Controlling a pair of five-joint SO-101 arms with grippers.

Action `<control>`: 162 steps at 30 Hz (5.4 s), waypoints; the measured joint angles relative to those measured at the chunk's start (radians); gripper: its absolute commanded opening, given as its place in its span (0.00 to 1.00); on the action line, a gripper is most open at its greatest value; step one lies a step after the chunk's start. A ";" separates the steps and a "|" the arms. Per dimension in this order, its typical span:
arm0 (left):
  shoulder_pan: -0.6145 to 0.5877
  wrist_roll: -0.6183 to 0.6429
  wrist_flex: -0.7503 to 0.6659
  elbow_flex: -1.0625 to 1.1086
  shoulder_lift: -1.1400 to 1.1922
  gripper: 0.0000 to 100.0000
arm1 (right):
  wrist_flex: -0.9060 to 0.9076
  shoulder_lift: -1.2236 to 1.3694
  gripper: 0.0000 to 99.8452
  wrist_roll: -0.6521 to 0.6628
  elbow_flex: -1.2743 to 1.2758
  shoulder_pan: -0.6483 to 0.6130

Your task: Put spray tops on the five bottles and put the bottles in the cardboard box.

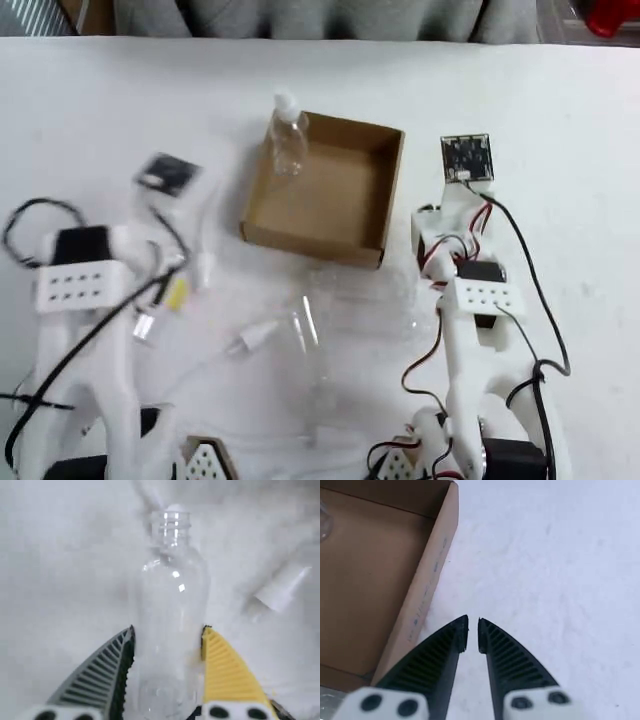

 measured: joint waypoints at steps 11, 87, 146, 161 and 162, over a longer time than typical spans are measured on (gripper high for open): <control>-0.074 0.049 -0.431 0.287 -0.005 0.02 | 0.020 0.000 0.02 0.000 0.000 -0.002; -0.052 0.486 -0.285 -0.224 0.703 0.02 | 0.026 0.000 0.02 0.043 0.000 -0.037; -0.115 0.486 -0.288 -0.402 0.618 0.02 | 0.318 0.083 0.23 0.399 0.029 -1.003; -0.118 0.486 -0.288 -0.402 0.618 0.02 | 0.310 0.264 0.23 0.482 -0.115 -0.997; -0.118 0.486 -0.288 -0.402 0.618 0.02 | 0.313 0.293 0.23 0.489 -0.124 -0.997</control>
